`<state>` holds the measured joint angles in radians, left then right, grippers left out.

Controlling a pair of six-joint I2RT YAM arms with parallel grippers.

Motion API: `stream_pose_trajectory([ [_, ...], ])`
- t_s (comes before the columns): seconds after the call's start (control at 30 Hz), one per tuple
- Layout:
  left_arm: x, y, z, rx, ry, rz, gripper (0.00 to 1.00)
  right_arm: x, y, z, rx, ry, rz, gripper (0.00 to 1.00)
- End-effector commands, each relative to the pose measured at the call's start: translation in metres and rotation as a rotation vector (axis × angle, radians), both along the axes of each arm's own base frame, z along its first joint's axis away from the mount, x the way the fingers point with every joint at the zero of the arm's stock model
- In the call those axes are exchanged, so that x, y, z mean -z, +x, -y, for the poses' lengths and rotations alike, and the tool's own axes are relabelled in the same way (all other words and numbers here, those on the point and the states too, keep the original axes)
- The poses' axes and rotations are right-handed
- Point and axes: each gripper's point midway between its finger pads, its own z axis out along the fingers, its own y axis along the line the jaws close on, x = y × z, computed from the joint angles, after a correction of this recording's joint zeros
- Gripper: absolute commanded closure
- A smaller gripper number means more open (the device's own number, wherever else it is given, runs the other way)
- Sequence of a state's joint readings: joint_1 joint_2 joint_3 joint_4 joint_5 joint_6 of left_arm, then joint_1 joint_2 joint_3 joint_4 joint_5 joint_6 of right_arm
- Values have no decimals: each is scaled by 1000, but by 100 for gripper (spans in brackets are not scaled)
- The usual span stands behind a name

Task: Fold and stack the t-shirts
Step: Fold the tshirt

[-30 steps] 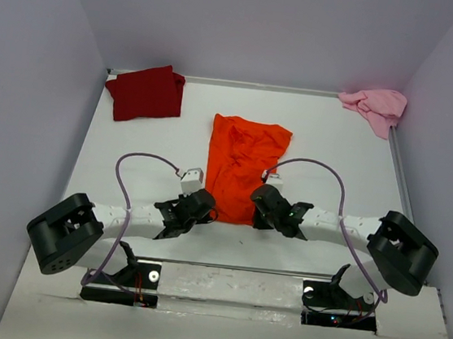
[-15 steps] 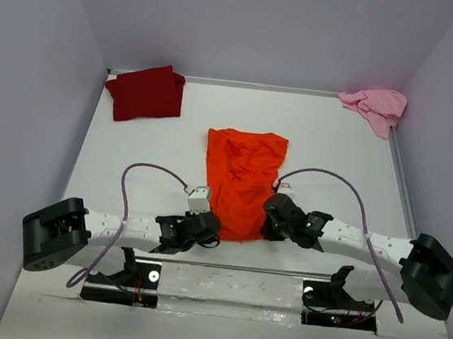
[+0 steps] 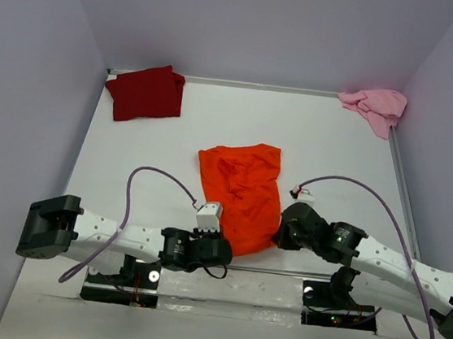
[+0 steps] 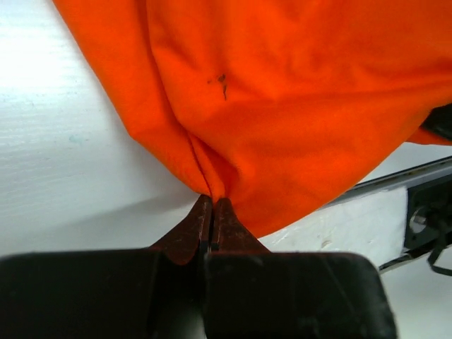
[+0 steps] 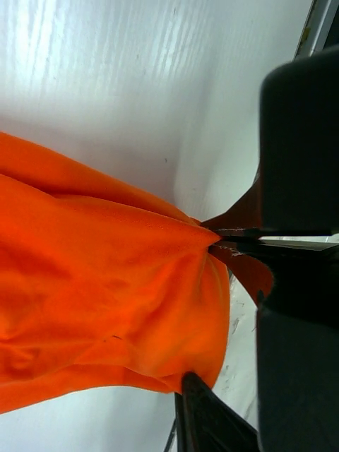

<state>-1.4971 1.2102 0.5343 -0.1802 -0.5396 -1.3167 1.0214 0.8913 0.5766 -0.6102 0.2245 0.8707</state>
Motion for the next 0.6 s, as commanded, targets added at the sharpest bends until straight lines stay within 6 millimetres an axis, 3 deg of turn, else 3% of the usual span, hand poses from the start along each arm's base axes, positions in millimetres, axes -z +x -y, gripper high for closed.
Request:
stream_pose_trajectory([
  [0.0,-44,24,-6,-99,-10,118,100,-32,20,3,51,-24,99,100],
  [0.27,-108,54,-25,-198,-53,278,100,-72,52,-3,100,-53,233,100],
  [0.57,-136,106,-53,-303,-6,402,100,-94,93,-1,210,-171,381,100],
])
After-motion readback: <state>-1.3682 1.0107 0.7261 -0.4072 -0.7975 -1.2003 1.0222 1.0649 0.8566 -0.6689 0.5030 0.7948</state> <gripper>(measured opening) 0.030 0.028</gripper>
